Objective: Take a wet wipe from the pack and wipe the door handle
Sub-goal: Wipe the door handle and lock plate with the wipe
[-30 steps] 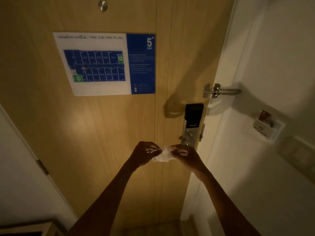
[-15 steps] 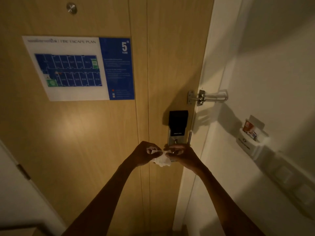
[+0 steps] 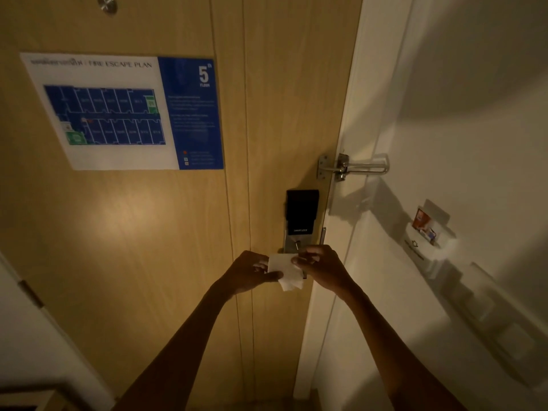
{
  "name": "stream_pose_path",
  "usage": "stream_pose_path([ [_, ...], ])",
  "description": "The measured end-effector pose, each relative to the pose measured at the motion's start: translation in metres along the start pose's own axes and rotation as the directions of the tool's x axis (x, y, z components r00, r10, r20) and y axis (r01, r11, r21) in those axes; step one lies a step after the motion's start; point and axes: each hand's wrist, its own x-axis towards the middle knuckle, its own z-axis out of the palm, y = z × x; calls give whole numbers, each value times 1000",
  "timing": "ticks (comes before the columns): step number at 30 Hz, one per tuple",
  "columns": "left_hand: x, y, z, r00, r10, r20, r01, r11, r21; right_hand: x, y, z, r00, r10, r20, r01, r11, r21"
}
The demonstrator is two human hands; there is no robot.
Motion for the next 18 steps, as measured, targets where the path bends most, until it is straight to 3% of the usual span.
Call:
stream_pose_path([
  [4,0,-9,5,995,20,-95,-26,998,-66,-3,4,-2,998,41,41,-38,997,-60],
  [8,-1,-10,9,999,-33,-40,25,985,-169,-2,4,-4,987,111,116,-105,993,-54],
  [12,-1,-7,11,997,-72,10,73,988,-135,1,5,-3,978,152,143,-146,988,-52],
  [18,2,-7,12,987,-101,-124,99,995,-21,6,4,-5,983,170,76,-170,985,-10],
])
